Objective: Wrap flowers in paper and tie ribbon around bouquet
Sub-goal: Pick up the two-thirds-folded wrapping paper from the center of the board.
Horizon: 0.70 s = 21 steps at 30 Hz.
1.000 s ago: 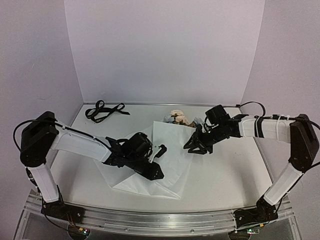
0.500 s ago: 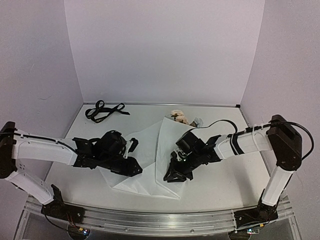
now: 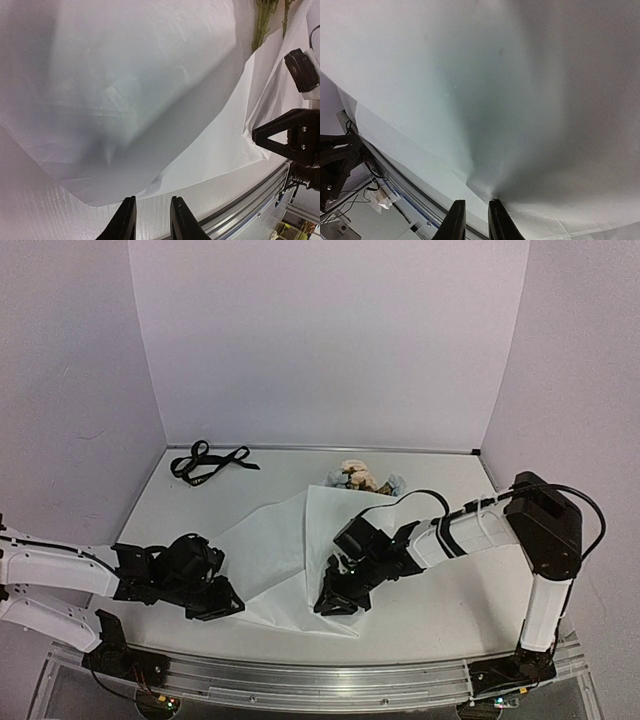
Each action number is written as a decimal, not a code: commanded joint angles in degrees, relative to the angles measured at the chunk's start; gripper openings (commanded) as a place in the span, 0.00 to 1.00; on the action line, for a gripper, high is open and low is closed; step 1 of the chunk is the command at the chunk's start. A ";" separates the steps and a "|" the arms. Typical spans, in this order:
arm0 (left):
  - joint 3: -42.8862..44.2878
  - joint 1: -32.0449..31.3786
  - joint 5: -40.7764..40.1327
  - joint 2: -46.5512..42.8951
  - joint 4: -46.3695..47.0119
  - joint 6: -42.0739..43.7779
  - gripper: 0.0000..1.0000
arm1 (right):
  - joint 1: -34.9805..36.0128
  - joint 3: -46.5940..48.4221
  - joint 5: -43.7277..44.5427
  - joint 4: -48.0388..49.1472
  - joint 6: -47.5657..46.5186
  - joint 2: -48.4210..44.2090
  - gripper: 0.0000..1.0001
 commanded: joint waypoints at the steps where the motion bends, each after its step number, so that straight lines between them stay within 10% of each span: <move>1: -1.26 -0.45 -1.90 -1.95 4.76 -6.84 0.25 | 0.43 2.38 0.33 1.98 0.92 2.62 0.17; 21: -0.07 -3.68 -1.87 14.93 18.79 -6.01 0.22 | 0.63 2.28 1.46 3.48 0.52 6.34 0.16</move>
